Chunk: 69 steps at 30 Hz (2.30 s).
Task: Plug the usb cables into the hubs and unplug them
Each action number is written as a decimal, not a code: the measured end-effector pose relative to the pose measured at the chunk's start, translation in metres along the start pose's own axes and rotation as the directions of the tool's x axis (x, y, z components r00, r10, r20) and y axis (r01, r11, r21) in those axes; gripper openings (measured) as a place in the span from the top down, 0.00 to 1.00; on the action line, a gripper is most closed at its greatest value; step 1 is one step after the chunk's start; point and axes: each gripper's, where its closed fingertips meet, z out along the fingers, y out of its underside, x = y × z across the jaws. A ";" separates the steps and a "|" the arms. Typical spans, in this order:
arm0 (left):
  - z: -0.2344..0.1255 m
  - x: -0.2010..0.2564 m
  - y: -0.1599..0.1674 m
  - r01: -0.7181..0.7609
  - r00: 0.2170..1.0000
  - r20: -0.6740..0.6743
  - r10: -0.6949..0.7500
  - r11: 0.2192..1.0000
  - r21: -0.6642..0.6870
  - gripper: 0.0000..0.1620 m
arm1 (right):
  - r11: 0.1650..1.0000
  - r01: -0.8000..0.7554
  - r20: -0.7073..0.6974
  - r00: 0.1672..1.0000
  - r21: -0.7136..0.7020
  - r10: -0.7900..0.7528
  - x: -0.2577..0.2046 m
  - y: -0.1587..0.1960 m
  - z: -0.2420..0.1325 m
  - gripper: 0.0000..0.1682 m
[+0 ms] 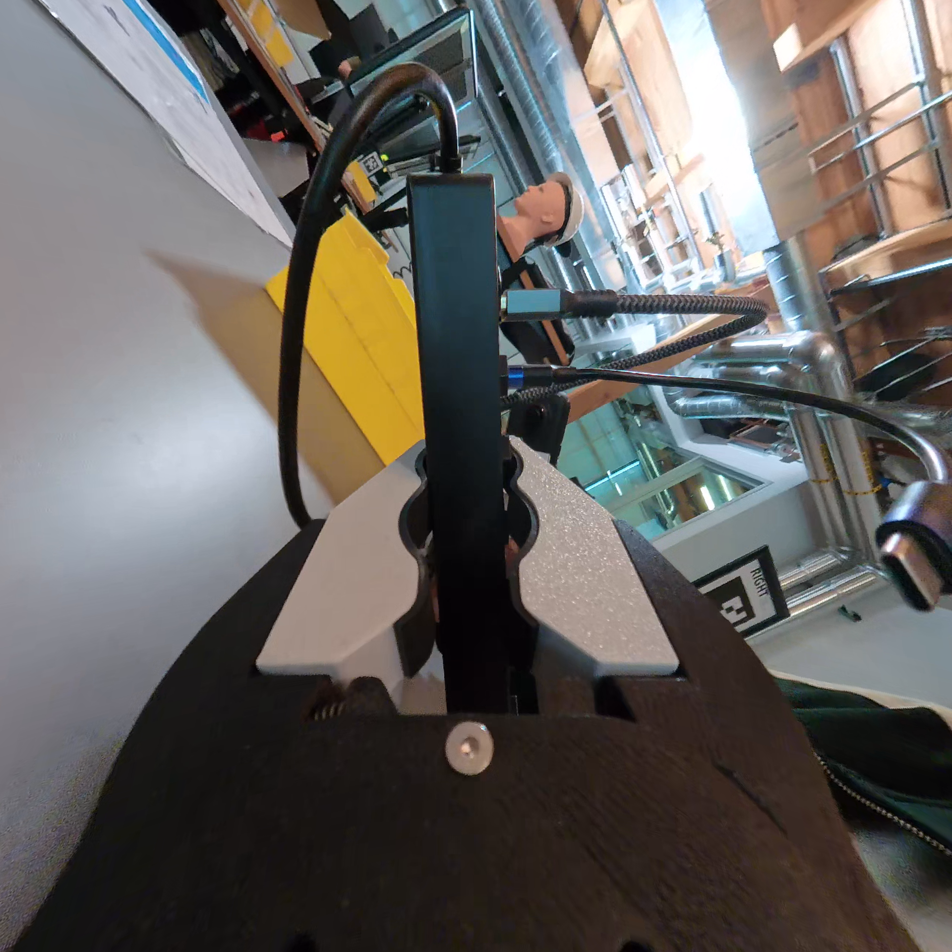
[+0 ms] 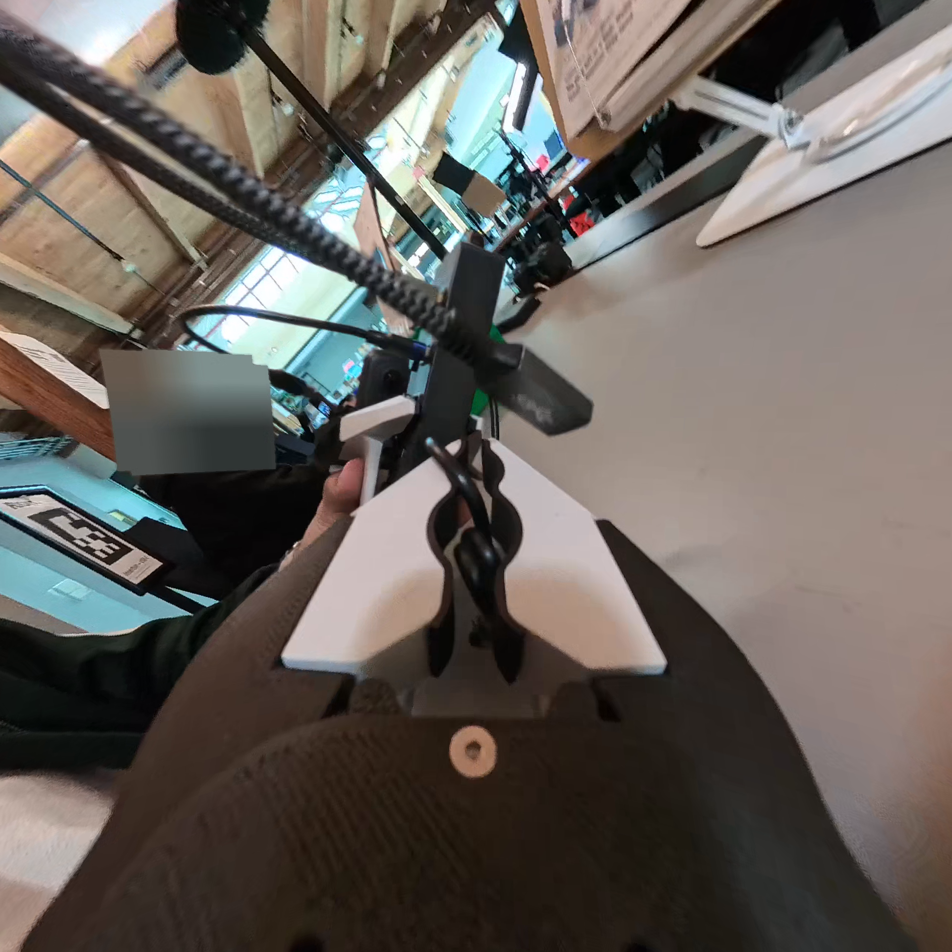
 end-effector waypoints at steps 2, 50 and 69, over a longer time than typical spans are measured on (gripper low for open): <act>0.000 0.000 0.002 -0.023 1.000 0.001 0.023 1.000 -0.005 0.87 | 0.998 -0.054 0.004 0.999 -0.014 0.055 0.002 0.003 0.001 0.99; 0.007 0.044 0.026 -0.308 0.938 -0.185 0.293 0.950 -0.052 0.80 | 0.844 0.529 -0.703 0.633 0.087 -0.324 0.086 -0.206 -0.254 0.87; -0.017 -0.072 0.014 -0.674 0.321 0.374 0.870 0.487 -0.555 0.63 | 0.936 0.297 -0.759 0.560 -0.190 -0.332 0.160 -0.141 -0.262 0.71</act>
